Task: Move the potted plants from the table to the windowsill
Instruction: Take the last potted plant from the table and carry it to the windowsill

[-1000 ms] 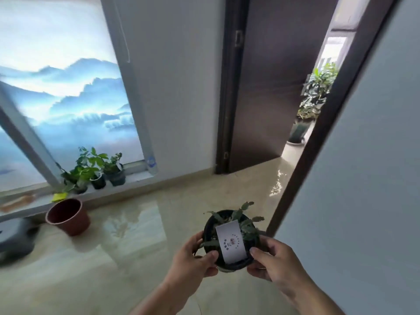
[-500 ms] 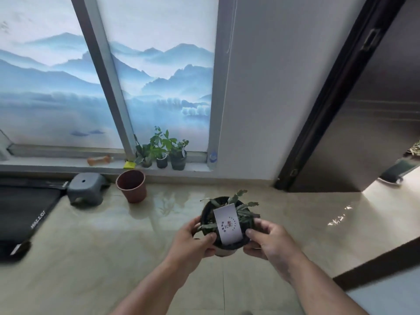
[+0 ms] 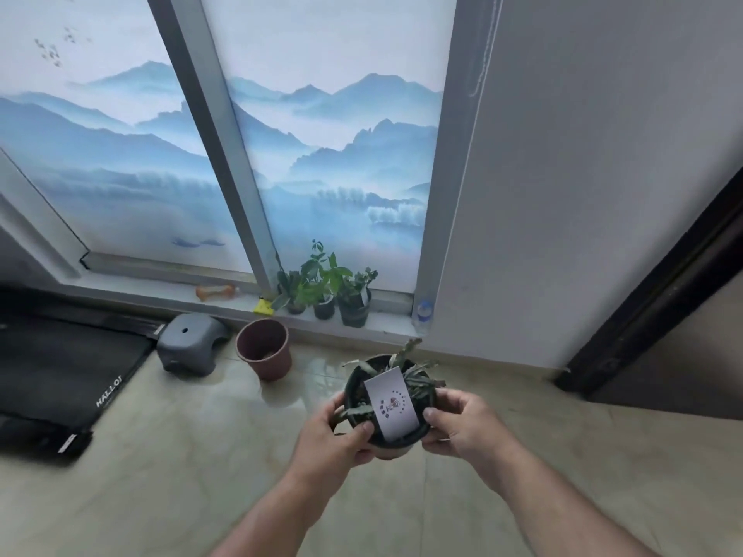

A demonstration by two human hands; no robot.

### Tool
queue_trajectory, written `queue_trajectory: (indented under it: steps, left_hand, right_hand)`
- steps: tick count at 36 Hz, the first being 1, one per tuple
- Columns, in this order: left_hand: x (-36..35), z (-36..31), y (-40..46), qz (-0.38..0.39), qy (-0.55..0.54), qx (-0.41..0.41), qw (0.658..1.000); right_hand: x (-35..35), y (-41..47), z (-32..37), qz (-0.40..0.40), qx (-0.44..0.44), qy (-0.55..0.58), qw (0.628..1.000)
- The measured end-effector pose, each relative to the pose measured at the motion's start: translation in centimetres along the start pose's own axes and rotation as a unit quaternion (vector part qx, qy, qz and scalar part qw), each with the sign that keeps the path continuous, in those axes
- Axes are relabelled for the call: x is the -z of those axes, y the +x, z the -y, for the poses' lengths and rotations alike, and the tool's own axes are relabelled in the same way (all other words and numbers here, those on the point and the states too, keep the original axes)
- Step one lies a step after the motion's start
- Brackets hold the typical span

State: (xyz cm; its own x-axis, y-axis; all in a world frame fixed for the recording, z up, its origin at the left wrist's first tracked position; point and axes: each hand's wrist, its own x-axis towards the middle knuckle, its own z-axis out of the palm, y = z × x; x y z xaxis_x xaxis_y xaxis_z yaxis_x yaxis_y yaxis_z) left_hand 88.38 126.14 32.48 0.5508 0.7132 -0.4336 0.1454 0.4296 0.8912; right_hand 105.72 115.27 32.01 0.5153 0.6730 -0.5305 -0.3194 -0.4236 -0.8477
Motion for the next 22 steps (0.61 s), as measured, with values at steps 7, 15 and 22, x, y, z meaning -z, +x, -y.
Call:
queue_trajectory:
  steps: [7,15,22]
  left_hand:
    - [0.2,-2.2,9.8,-0.023,-0.011,0.018,1.000]
    - [2.2,-3.9,26.0,-0.004,-0.012,0.035,0.999]
    - [2.3,-4.1,37.8,0.012,0.018,0.057,0.998]
  right_hand:
    - [-0.8,9.8,4.3,0.007,-0.017,-0.033,0.999]
    - [-3.3,23.4,9.0,-0.033,-0.051,-0.022,0.998]
    - [-3.0,34.8,10.1,-0.053,-0.079,-0.027,0.995]
